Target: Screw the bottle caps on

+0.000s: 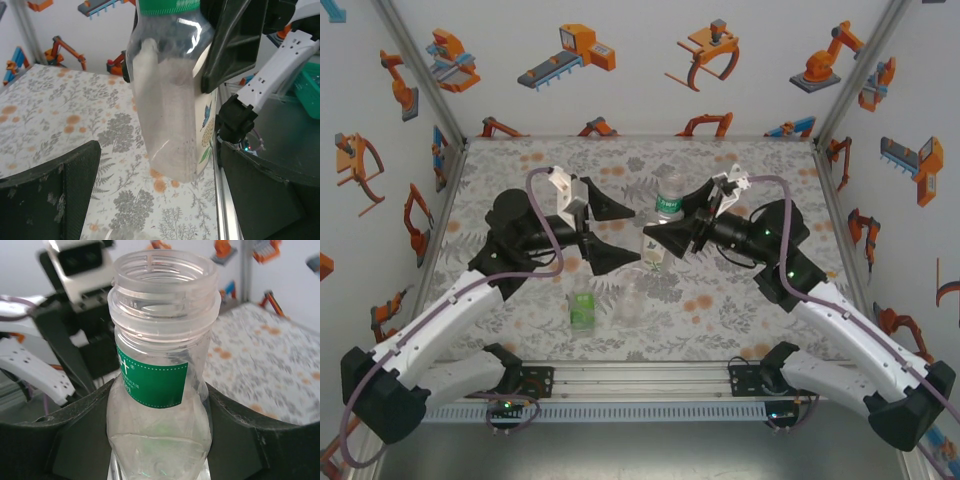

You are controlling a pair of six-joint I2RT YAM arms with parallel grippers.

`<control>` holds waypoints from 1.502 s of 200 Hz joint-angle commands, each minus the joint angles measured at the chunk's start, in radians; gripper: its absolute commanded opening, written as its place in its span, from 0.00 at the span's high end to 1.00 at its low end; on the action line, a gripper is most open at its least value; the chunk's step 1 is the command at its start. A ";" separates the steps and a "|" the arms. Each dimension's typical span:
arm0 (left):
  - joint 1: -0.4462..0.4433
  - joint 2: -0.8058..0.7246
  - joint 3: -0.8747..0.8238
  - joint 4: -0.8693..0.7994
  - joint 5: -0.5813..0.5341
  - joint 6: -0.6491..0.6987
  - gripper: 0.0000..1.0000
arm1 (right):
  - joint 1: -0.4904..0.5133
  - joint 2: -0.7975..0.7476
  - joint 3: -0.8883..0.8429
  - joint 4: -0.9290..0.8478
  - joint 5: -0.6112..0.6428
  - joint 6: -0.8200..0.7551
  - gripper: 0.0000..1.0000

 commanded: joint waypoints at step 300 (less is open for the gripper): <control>-0.136 0.217 0.281 -0.176 0.203 0.058 0.47 | 0.042 0.011 -0.089 0.434 -0.029 0.065 0.61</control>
